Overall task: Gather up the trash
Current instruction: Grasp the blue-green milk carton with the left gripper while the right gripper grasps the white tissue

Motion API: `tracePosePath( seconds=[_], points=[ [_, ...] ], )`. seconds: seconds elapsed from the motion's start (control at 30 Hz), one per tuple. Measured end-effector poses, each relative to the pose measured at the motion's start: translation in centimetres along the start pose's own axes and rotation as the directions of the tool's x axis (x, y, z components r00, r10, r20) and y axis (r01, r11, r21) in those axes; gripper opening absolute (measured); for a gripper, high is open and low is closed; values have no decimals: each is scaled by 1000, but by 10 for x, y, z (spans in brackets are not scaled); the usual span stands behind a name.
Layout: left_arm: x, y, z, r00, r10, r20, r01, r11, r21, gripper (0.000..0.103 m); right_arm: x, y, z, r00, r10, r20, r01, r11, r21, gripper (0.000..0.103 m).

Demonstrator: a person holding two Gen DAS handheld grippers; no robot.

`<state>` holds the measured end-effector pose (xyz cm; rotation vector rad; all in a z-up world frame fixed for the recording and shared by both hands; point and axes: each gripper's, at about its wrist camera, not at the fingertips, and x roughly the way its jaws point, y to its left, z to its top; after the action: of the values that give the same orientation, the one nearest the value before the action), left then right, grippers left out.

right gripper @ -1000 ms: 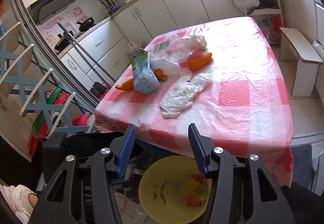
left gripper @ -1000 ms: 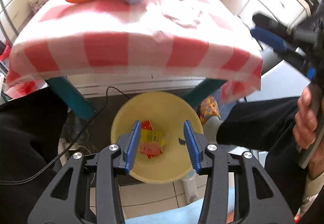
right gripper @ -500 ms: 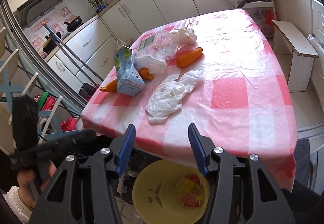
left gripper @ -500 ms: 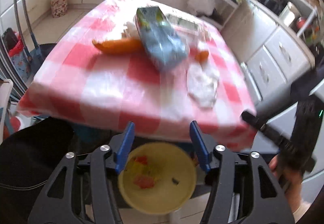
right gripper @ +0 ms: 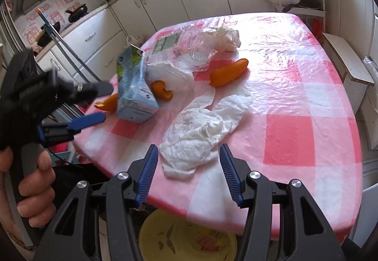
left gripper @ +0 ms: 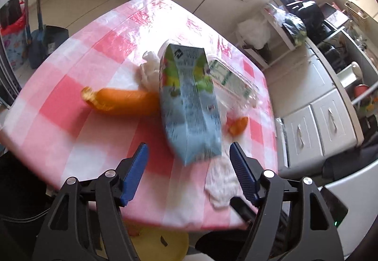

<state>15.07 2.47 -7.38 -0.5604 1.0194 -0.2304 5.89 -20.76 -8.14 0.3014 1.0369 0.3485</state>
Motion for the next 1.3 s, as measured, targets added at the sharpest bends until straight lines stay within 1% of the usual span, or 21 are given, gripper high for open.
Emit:
tracePosePath(
  seconds=[0.23,0.27,0.33,0.37,0.47,0.5,0.53,0.63,0.7,0.83,0.87,0.9,0.93,0.97,1.0,1.03,1.13,1.17,1.23,1.27,1.3],
  points=[
    [34,1,20,999,42,-17,-42,998,-44,74,7,11,-1,998,-55,-12,54,995,-81,52],
    [37,1,22,999,41,-19,-42,998,-46,74,6,12,-1,998,-66,-10,65,994,-92,47],
    [43,-2,25,999,47,-20,-48,998,-42,74,6,15,-2,997,-75,-14,73,992,-107,32],
    [45,-3,26,999,49,-17,-50,998,-40,74,6,14,-3,997,-76,-19,73,991,-111,20],
    [46,-5,29,1000,28,-8,-28,999,-32,62,4,14,-4,998,-60,-30,56,992,-113,6],
    [44,-4,28,1000,27,-3,-27,999,-31,49,3,14,-6,998,-55,-30,51,992,-116,4],
    [43,-5,29,1000,8,1,-8,1000,-29,41,0,14,-7,998,-50,-28,46,992,-117,3],
    [32,-5,32,999,-23,25,23,1000,-13,26,-8,16,-9,999,-34,-12,32,993,-112,1],
    [25,-7,30,999,-19,37,19,1000,12,25,-14,17,-10,1000,-23,3,23,994,-109,1],
    [25,-6,31,999,-31,12,31,999,25,25,-12,17,-9,1000,11,-9,-12,996,-83,1],
    [25,-5,33,999,-30,11,30,999,20,25,-11,17,-9,1000,2,-5,-2,997,-77,12],
    [27,-5,35,1000,-21,6,20,1000,14,26,-9,16,-8,1000,-5,-2,5,997,-73,49],
    [29,-3,35,1000,-20,5,20,1000,9,30,-10,16,-7,1000,-16,25,17,998,-63,65],
    [32,-3,36,1000,-16,2,16,1000,1,33,-13,16,-6,998,-22,60,25,998,-52,74],
    [34,-3,36,1000,-14,2,14,1000,-3,38,-13,17,-4,998,-19,65,22,998,-52,73],
    [36,-2,37,1000,-5,5,5,1000,-7,40,-8,17,-1,998,-17,59,20,998,-52,73],
    [42,2,38,1000,-9,8,9,1000,-24,39,7,21,2,998,-39,42,42,997,-67,73],
    [42,2,39,1000,-15,12,15,1000,-26,37,13,23,2,998,-45,31,48,996,-78,69],
    [38,0,39,999,-30,26,30,999,-16,28,19,30,1,996,-80,38,85,988,-131,57],
    [35,-1,39,999,-32,36,32,999,-3,26,21,34,0,993,-112,43,118,978,-170,42],
    [32,-3,38,999,-24,42,23,1000,11,25,22,36,0,993,-114,38,119,975,-186,27]
  ],
)
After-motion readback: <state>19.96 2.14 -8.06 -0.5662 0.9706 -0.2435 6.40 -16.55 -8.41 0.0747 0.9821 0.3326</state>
